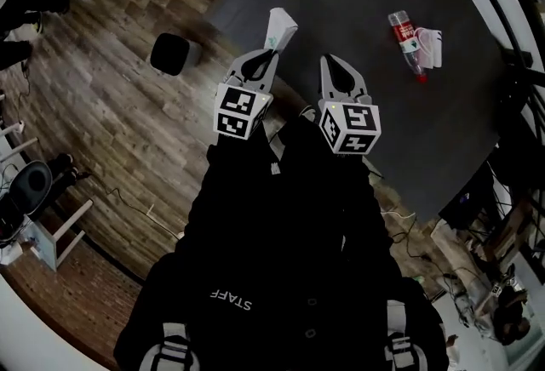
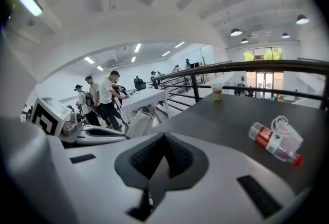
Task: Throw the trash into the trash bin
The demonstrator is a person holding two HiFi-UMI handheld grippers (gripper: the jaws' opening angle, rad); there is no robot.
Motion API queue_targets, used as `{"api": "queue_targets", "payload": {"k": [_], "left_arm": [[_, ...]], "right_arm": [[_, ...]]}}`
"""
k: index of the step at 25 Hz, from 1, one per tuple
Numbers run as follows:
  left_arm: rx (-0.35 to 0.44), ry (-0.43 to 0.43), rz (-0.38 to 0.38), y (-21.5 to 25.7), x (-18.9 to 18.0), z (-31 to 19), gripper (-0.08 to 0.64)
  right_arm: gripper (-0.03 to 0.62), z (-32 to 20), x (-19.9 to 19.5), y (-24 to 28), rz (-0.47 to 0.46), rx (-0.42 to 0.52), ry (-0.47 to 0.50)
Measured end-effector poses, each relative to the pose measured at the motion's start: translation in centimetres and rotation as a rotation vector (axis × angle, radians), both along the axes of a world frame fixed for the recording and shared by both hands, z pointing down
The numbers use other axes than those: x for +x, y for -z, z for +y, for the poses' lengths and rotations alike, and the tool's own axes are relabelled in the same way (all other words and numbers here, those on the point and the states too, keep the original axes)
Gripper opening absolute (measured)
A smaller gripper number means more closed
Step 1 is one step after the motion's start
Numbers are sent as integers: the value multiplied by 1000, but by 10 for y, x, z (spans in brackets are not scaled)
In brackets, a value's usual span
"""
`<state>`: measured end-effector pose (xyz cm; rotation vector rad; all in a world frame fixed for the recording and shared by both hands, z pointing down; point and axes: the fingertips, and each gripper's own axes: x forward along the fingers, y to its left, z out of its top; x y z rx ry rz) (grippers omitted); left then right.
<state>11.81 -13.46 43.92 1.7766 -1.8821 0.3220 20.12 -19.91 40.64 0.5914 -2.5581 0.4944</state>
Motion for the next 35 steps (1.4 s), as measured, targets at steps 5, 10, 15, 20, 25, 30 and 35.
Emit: {"api": "queue_targets", "payload": {"k": [5, 10, 15, 20, 25, 30, 35], "left_arm": [[-12, 138, 6, -2, -102, 61, 17], [-62, 313, 25, -28, -189, 141, 18], [-124, 439, 59, -68, -255, 219, 18], [-187, 561, 127, -127, -295, 280, 18], [-241, 639, 191, -199, -327, 319, 18], [-279, 679, 231, -272, -346, 340, 18], [-299, 722, 280, -352, -371, 352, 20]], "right_arm": [[14, 44, -108, -4, -15, -32, 93], [14, 104, -205, -18, -7, -68, 237], [14, 161, -283, -39, 1, -122, 306], [14, 212, -335, -87, 76, -134, 413], [14, 248, -376, -146, 135, -158, 489], [14, 270, -399, -217, 189, -181, 543], [14, 287, -424, -294, 239, -173, 577]]}}
